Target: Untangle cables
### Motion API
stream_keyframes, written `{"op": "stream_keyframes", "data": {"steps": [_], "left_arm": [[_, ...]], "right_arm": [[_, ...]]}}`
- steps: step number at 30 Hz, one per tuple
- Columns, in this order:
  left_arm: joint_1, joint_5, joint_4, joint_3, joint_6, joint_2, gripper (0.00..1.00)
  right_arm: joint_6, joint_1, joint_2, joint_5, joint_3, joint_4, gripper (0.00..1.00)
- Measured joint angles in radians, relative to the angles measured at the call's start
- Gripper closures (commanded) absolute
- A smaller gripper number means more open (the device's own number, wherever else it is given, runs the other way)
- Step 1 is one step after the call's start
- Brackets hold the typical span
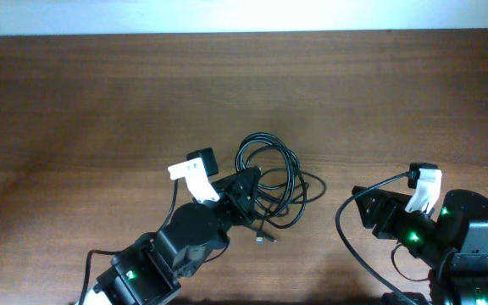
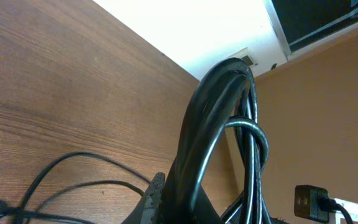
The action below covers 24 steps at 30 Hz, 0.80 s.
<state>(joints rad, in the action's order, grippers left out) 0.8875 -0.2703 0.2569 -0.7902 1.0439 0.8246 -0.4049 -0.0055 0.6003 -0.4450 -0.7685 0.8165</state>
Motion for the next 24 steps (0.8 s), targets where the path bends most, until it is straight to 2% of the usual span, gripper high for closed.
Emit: {"op": "stream_keyframes", "data": {"steps": [2, 4, 6, 8, 10, 14, 15, 17, 18, 19, 20, 21, 22, 23, 24], "left_arm": [[0.0, 0.0, 0.0, 0.0, -0.056, 0.0, 1.0], [-0.001, 0.036, 0.0, 0.0, -0.19, 0.0, 1.0], [-0.003, 0.145, 0.0, 0.0, -0.373, 0.0, 1.0], [-0.003, 0.223, -0.002, 0.0, -0.491, 0.0, 1.0], [-0.003, 0.264, -0.026, 0.0, -0.552, 0.0, 1.0], [-0.003, 0.304, -0.118, 0.001, -0.592, 0.029, 1.0], [-0.003, 0.328, -0.153, 0.001, -0.595, 0.048, 1.0], [-0.003, 0.376, -0.211, 0.002, -0.597, 0.077, 1.0], [-0.003, 0.393, -0.218, 0.002, -0.599, 0.079, 1.0], [-0.003, 0.431, -0.239, 0.002, -0.599, 0.081, 1.0], [-0.003, 0.458, -0.243, 0.002, -0.6, 0.081, 0.84], [-0.003, 0.473, -0.246, 0.002, -0.6, 0.081, 0.38], [-0.003, 0.481, -0.247, 0.002, -0.605, 0.081, 0.11], [-0.004, 0.476, -0.243, 0.002, -0.611, 0.081, 0.0], [-0.011, 0.473, -0.236, 0.002, -0.61, 0.081, 0.01]], "right_arm": [[0.002, 0.0, 0.0, -0.001, 0.0, -0.001, 0.34], [0.071, 0.0, 0.0, -0.061, 0.0, -0.044, 0.31], [0.18, 0.0, 0.0, -0.248, 0.002, -0.154, 0.3], [0.227, 0.0, -0.001, -0.405, 0.002, -0.232, 0.3], [0.244, 0.0, -0.001, -0.541, 0.002, -0.297, 0.3], [0.252, 0.0, -0.001, -0.739, 0.002, -0.346, 0.3], [0.252, 0.0, -0.001, -0.755, 0.002, -0.346, 0.34], [0.252, 0.0, -0.001, -0.763, 0.002, -0.348, 0.53], [0.252, 0.0, -0.001, -0.765, 0.002, -0.349, 0.74], [0.253, 0.0, -0.001, -0.767, 0.002, -0.35, 0.87], [0.253, 0.0, -0.001, -0.764, 0.002, -0.35, 0.96], [0.248, 0.0, -0.001, -0.76, 0.002, -0.348, 0.96], [0.249, 0.0, -0.001, -0.753, 0.002, -0.346, 0.96], [0.25, -0.002, -0.001, -0.753, 0.002, -0.347, 0.96], [0.251, -0.002, -0.001, -0.753, 0.002, -0.347, 0.96]]}}
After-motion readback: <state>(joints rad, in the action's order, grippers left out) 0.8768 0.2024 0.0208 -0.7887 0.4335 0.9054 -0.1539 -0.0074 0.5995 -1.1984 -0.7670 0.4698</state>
